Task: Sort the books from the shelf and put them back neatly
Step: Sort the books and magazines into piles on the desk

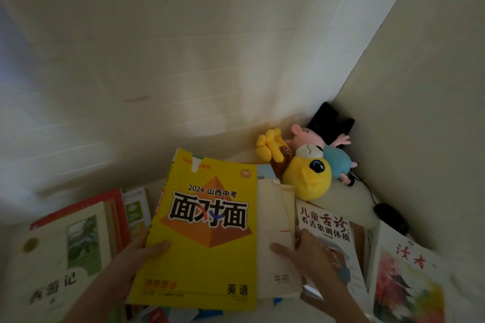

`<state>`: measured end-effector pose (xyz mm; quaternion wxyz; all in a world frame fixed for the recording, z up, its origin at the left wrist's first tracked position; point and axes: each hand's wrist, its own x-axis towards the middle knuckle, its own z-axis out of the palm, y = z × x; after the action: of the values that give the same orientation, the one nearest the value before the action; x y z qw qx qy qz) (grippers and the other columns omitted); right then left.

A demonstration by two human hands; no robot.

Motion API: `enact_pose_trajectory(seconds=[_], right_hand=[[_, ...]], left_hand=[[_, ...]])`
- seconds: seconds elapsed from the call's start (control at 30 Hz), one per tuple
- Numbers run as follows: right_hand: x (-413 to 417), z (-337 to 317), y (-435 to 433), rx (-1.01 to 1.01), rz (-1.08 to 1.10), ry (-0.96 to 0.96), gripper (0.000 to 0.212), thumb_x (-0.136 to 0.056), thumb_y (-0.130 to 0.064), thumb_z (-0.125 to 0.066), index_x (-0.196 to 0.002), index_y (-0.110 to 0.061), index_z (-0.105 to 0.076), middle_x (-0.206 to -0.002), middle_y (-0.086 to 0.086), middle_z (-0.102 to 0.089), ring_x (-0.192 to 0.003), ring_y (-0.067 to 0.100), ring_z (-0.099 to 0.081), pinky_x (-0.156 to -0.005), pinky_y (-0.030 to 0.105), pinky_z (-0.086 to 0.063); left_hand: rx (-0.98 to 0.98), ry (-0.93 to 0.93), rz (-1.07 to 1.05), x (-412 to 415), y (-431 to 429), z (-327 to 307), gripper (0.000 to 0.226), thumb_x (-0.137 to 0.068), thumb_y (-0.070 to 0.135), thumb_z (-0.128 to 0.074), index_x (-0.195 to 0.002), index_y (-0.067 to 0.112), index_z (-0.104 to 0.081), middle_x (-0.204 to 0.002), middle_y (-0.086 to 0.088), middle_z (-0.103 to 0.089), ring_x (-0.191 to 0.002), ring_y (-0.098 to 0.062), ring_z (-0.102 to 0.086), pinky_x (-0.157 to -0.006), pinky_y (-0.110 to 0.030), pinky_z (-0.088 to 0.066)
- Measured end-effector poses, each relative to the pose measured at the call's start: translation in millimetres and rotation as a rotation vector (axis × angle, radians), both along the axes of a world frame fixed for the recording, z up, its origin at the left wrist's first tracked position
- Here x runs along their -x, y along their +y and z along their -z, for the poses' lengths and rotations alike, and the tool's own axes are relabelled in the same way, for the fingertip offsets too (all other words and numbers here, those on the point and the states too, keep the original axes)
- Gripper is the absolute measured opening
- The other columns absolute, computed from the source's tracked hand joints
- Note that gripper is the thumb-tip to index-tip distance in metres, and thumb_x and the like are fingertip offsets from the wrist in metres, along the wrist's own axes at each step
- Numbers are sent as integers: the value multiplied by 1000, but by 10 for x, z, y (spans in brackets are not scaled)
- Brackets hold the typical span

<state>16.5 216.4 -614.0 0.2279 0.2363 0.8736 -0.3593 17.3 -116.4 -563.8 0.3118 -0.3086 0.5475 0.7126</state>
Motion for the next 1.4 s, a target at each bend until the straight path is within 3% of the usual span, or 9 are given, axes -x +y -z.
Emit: enact_pose_trajectory(seconds=[0.17, 0.27, 0.43, 0.63, 0.87, 1.07, 1.17, 1.3, 1.4], right_hand=[[82, -193, 59, -54, -106, -17, 30, -80, -41, -74, -73, -21, -52, -70, -9, -59, -59, 3, -57, -44, 13, -44], [84, -152, 86, -143, -139, -62, 42, -77, -52, -72, -68, -16, -51, -66, -4, -57, -57, 7, -56, -55, 24, -48], [113, -125, -96, -178, -14, 235, 70, -71, -49, -78, -124, -15, -47, -118, 5, -43, -114, 22, -44, -90, 32, -39], [341, -68, -156, -56, 54, 24, 101, -31, -71, -83, -101, -5, -50, -97, 6, -54, -90, 21, -57, -63, 29, -49], [415, -172, -134, 23, 102, -34, 72, -52, -44, -91, -102, -2, -60, -100, 7, -68, -92, 22, -66, -81, 41, -56], [311, -457, -147, 276, 251, 18, 45, -66, -17, -86, -101, -2, -61, -96, 11, -70, -79, 20, -68, -60, 29, -53], [285, -693, -115, 337, 328, 122, 59, -68, -12, -85, -116, -8, -50, -102, 14, -65, -82, 25, -67, -69, 37, -55], [369, -1139, -90, 69, 166, 337, 77, -75, -22, -80, -140, -20, -40, -95, 10, -66, -77, 17, -62, -67, 30, -47], [333, -1438, -141, -304, -27, 531, 48, -80, -27, -74, -126, -29, -58, -88, -4, -62, -76, 12, -58, -65, 27, -42]], left_hand=[[-6, 21, -6, 20, -48, 22, 42, -91, 7, -56, -126, 29, -44, -105, -16, -63, -89, -43, -63, -65, -53, -53], [-2, 44, -3, 69, -71, 27, 44, -91, 8, -57, -127, 29, -45, -107, -16, -63, -93, -43, -62, -71, -56, -51], [19, 88, 28, 200, 4, -9, 41, -91, 8, -57, -125, 27, -47, -104, -12, -64, -93, -39, -62, -72, -53, -51], [11, 120, 14, 292, 119, -4, 37, -92, 6, -57, -122, 24, -48, -97, -10, -64, -86, -34, -61, -65, -46, -49], [-2, 127, 24, 277, 102, 30, 42, -92, 6, -57, -129, 23, -48, -102, -12, -64, -90, -37, -62, -69, -49, -50], [-15, 139, 31, 272, 0, 26, 35, -91, 8, -58, -120, 26, -50, -106, -14, -64, -97, -41, -61, -82, -59, -49], [-16, 130, 28, 252, -24, 8, 33, -92, 6, -56, -116, 28, -50, -101, -13, -65, -90, -38, -62, -71, -52, -51], [-30, 136, 19, 224, -31, 25, 28, -90, 4, -57, -105, 28, -56, -97, -12, -67, -86, -36, -64, -63, -47, -53], [-13, 131, 44, 199, 18, 80, 39, -88, 6, -61, -123, 23, -54, -104, -12, -68, -91, -36, -65, -65, -46, -54]])
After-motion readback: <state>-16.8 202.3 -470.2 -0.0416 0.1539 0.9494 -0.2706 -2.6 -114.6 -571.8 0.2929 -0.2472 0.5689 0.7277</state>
